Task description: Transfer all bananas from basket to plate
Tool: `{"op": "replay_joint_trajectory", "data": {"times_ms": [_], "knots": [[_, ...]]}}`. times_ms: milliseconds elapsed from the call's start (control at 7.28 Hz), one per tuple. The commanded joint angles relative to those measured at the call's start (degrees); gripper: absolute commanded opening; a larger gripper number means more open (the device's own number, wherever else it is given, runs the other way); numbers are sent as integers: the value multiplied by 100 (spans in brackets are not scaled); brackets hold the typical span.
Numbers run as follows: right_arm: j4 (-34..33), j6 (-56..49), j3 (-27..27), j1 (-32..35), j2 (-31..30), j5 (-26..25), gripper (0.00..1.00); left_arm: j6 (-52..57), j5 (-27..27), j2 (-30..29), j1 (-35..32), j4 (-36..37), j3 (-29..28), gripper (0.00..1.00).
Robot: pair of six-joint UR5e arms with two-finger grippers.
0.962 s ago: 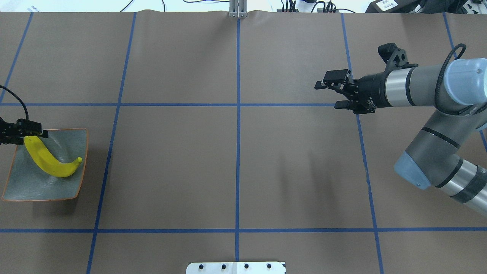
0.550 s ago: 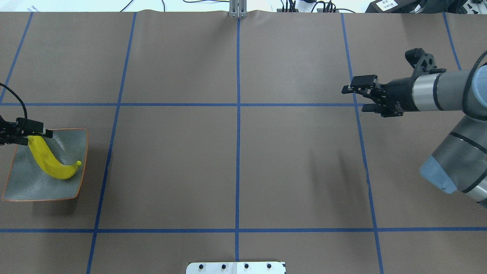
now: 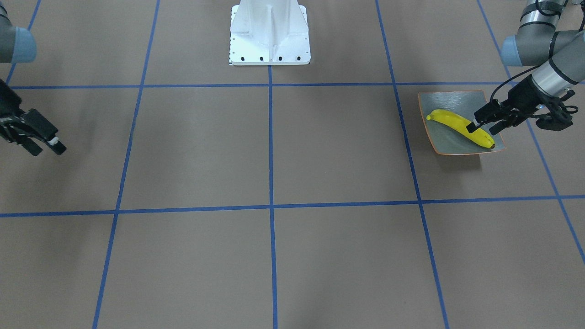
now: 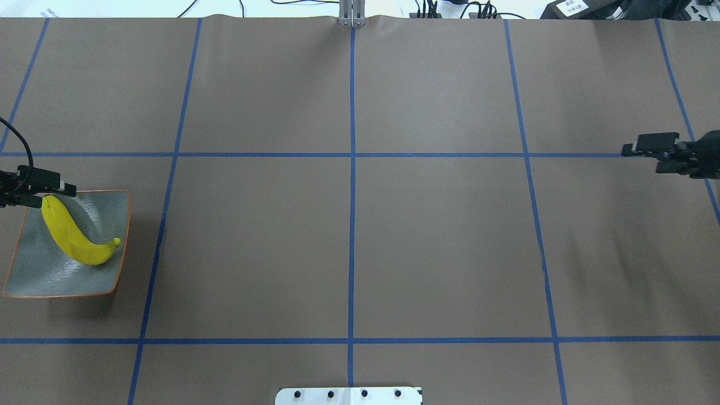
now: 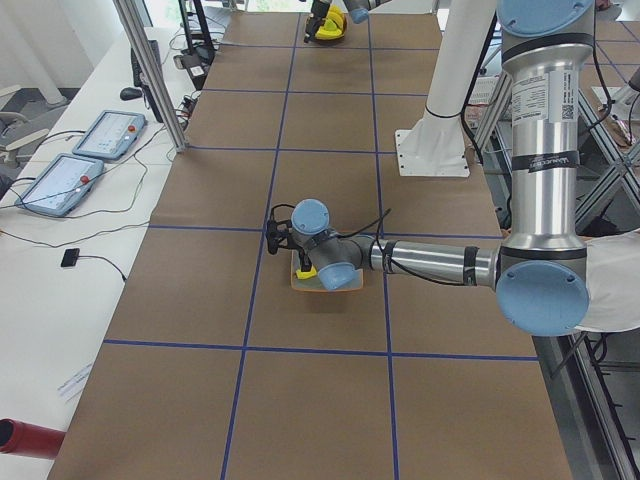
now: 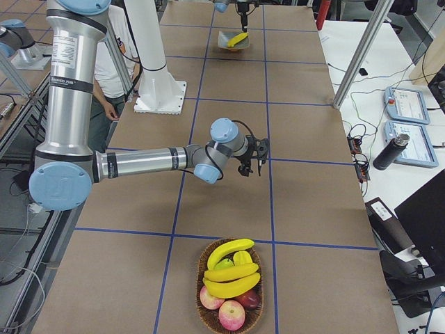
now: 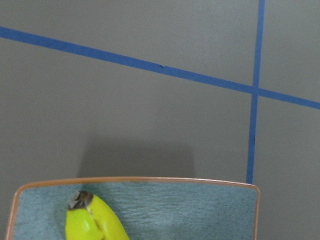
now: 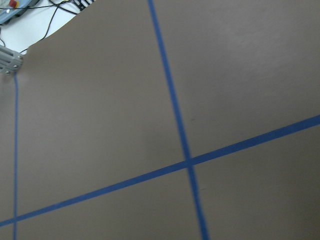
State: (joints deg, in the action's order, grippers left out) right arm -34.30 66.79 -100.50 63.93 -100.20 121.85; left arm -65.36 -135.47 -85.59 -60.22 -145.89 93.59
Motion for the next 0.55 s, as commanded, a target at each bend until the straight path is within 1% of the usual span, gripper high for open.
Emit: {"op": "replay_joint_trajectory", "data": {"times_ms": [0,137,412], "knots": [[-24,-1626,537,548,-385,6,100,-12,12,-63,1,-1,-7,100],[19,-2452,993,820,-377,58,99,-12,12,-71,-7,-1,-8,100],[11,-3431,1339,1225,-455,85,99,-21,12,-98,-7,-1,1,100]]}}
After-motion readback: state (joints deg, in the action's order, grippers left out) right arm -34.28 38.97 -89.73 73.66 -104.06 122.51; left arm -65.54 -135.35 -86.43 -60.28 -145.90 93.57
